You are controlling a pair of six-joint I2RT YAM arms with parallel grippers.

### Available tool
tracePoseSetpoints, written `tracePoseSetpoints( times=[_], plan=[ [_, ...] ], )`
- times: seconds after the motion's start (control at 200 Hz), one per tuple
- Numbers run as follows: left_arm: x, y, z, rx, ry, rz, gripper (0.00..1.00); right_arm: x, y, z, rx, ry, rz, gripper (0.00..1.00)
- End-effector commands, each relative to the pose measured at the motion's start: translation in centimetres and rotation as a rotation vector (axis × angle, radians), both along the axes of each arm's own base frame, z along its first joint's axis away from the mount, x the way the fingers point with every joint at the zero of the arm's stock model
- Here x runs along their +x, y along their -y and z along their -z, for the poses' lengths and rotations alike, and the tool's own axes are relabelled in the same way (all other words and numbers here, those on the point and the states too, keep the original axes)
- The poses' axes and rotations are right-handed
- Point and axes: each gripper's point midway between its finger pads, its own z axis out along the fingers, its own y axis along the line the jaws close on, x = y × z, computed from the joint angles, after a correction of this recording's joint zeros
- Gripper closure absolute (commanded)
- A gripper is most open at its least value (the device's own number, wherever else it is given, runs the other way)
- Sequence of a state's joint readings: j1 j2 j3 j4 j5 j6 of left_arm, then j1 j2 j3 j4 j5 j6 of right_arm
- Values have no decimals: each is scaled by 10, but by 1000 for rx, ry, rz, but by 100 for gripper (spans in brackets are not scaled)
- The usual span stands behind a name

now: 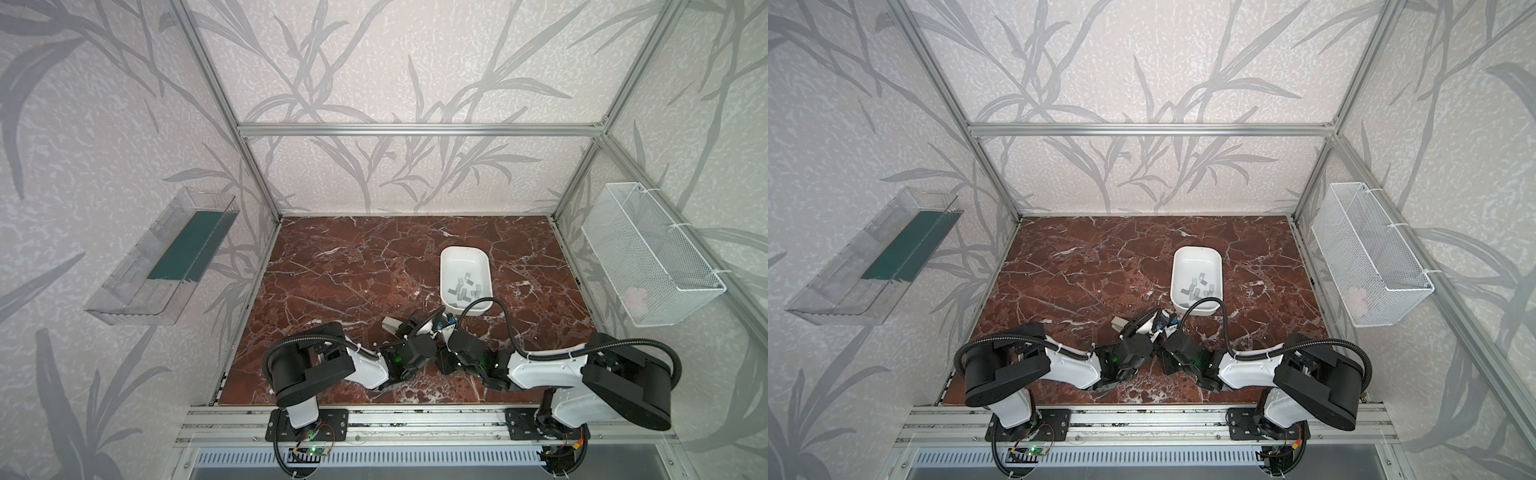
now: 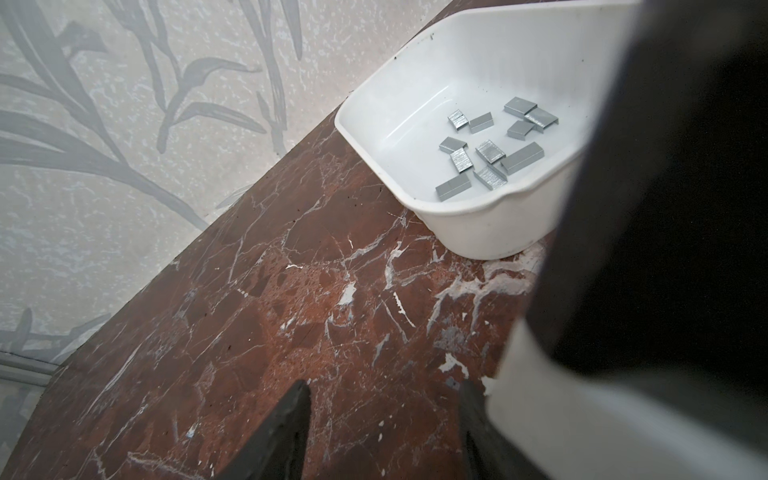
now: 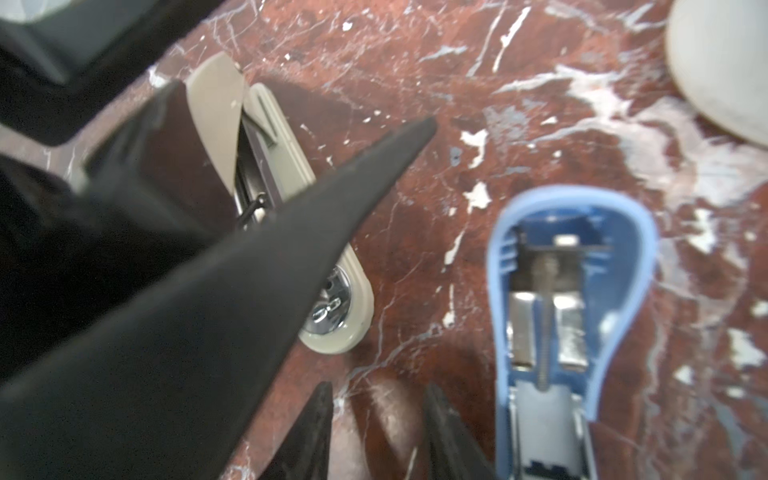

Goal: Load the staples into the stapler

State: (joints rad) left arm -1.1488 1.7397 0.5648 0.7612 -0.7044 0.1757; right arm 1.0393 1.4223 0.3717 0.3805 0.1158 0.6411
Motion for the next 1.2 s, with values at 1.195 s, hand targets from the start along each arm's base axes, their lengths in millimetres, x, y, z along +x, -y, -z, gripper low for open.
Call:
tracePoseSetpoints(
  times=[1.195],
  plan=[
    [6, -77, -18, -443, -328, -185, 15, 19, -37, -90, -3, 162, -73, 64]
  ],
)
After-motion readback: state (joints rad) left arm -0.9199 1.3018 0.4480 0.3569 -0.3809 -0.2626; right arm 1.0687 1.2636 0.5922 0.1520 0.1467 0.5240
